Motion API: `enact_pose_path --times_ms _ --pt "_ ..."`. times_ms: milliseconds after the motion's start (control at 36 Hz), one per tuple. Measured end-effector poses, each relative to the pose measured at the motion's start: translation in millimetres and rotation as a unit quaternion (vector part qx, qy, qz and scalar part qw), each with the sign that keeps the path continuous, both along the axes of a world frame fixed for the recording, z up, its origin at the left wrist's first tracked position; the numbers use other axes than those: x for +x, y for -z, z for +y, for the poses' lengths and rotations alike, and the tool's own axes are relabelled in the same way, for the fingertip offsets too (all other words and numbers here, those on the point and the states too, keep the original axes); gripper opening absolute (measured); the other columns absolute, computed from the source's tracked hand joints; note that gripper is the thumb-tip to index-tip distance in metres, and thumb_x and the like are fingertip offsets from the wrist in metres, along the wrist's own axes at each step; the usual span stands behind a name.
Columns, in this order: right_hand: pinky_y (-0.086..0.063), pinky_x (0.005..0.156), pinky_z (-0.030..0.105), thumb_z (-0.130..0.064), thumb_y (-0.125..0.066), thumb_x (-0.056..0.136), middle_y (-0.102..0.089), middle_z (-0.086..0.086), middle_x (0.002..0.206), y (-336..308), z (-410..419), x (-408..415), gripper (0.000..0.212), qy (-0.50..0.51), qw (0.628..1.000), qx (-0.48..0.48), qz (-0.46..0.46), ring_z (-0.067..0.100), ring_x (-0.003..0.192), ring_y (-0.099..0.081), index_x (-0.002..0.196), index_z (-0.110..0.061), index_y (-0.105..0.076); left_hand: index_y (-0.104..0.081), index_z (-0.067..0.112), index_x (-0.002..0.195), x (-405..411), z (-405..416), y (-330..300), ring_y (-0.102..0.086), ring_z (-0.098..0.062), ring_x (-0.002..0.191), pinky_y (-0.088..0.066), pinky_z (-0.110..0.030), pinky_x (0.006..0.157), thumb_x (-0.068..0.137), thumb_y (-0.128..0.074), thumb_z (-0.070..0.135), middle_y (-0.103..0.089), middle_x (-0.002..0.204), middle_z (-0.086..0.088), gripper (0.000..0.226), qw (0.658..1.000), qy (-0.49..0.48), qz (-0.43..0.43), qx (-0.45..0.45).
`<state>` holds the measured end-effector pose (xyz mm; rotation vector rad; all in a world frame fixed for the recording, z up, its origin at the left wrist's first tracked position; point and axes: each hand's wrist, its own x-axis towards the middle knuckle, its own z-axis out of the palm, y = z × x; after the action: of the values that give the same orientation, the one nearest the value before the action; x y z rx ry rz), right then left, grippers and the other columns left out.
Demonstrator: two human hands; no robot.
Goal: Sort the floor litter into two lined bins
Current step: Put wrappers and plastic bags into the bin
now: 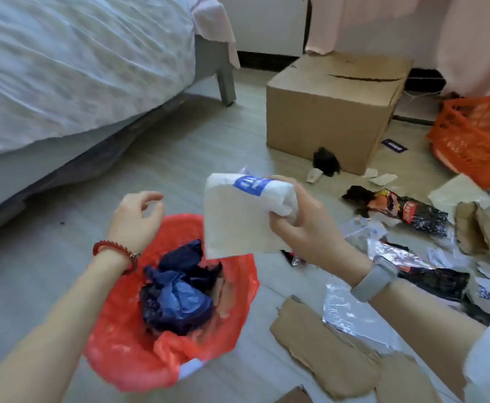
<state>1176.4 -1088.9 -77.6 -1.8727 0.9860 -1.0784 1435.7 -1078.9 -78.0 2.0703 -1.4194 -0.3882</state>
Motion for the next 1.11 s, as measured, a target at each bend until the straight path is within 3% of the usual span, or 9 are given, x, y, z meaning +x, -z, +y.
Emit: enact_pose_path --times_ms 167,333,444,528,583,639,861,1000,1111 --pt "-0.047 0.09 0.043 0.007 -0.041 0.072 -0.02 0.004 0.151 68 17 117 0.089 -0.261 0.919 -0.058 0.288 0.034 0.124 -0.044 0.144 -0.038 -0.016 -0.039 0.006 0.138 85 32 68 -0.042 -0.032 0.129 -0.032 -0.038 0.108 0.094 -0.047 0.017 -0.043 0.14 -0.022 0.046 0.984 -0.029 0.0 0.176" --pt "-0.049 0.086 0.047 -0.017 -0.061 0.086 -0.004 0.012 0.154 137 19 174 0.081 -0.307 0.762 -0.131 0.556 0.035 0.134 -0.028 0.148 -0.027 -0.008 -0.041 0.022 0.138 91 42 88 -0.046 -0.035 0.123 -0.038 -0.038 0.097 0.094 -0.038 0.01 -0.045 0.141 -0.011 0.046 0.989 -0.058 -0.068 0.121" --pt "-0.029 0.102 0.052 -0.043 -0.034 0.097 -0.04 0.012 0.143 166 15 186 0.042 -0.359 0.566 -0.181 0.72 0.034 0.123 -0.046 0.134 -0.03 -0.047 -0.044 0.025 0.136 87 46 88 -0.046 -0.036 0.121 -0.037 -0.037 0.097 0.094 -0.039 0.008 -0.048 0.138 -0.012 0.046 0.991 -0.076 -0.051 0.1" --pt "0.003 0.113 0.049 -0.087 -0.005 0.066 -0.046 -0.015 0.119 194 1 170 0.037 -0.115 0.584 -0.126 0.794 0.005 0.117 -0.032 0.07 -0.08 -0.041 -0.044 0.026 0.136 82 53 87 -0.047 -0.036 0.119 -0.038 -0.038 0.096 0.094 -0.038 0.006 -0.05 0.136 -0.012 0.047 0.991 -0.094 -0.033 0.087" --pt "0.005 0.114 0.04 -0.061 -0.031 0.089 -0.033 0.008 0.142 169 -5 168 0.037 -0.288 0.567 0.021 0.771 0.025 0.137 -0.021 0.123 -0.055 -0.046 -0.044 0.025 0.136 74 58 86 -0.048 -0.035 0.118 -0.038 -0.037 0.095 0.093 -0.039 0.004 -0.051 0.134 -0.012 0.048 0.991 -0.108 -0.011 0.076" --pt "-0.007 0.114 0.046 -0.039 -0.05 0.091 -0.008 0.006 0.156 166 -5 158 0.063 -0.339 0.622 -0.127 0.694 0.029 0.144 -0.005 0.145 -0.036 -0.019 -0.045 0.024 0.135 59 61 86 -0.049 -0.035 0.116 -0.039 -0.037 0.094 0.092 -0.039 0.003 -0.052 0.132 -0.014 0.048 0.99 -0.126 0.017 0.066" --pt "-0.018 0.116 0.044 -0.048 -0.046 0.091 0.006 0.003 0.157 87 -1 87 0.065 -0.27 0.808 -0.066 0.52 0.024 0.144 -0.005 0.144 -0.044 -0.009 -0.042 0.019 0.135 2 51 80 -0.049 -0.037 0.115 -0.038 -0.041 0.095 0.091 -0.039 0.006 -0.041 0.136 -0.013 0.046 0.982 -0.156 0.085 0.071" --pt "-0.022 0.112 0.024 -0.03 -0.043 0.091 -0.036 0.003 0.147 42 -3 34 0.049 -0.148 0.915 -0.073 0.368 0.015 0.136 -0.031 0.14 -0.022 -0.039 -0.045 0.017 0.133 -32 37 74 -0.022 -0.025 0.138 -0.01 -0.059 0.11 0.089 -0.047 0.017 -0.033 0.145 -0.007 0.044 0.994 -0.111 0.018 0.011" --pt "-0.04 0.1 0.031 -0.015 -0.046 0.089 -0.058 0.01 0.123 26 -6 -25 0.037 -0.027 0.955 -0.079 0.285 0.023 0.114 -0.054 0.125 -0.009 -0.055 -0.057 0.013 0.122 -87 23 54 -0.042 -0.029 0.126 -0.026 -0.05 0.108 0.082 -0.043 0.024 -0.05 0.132 -0.011 0.043 0.994 -0.001 -0.034 -0.099"
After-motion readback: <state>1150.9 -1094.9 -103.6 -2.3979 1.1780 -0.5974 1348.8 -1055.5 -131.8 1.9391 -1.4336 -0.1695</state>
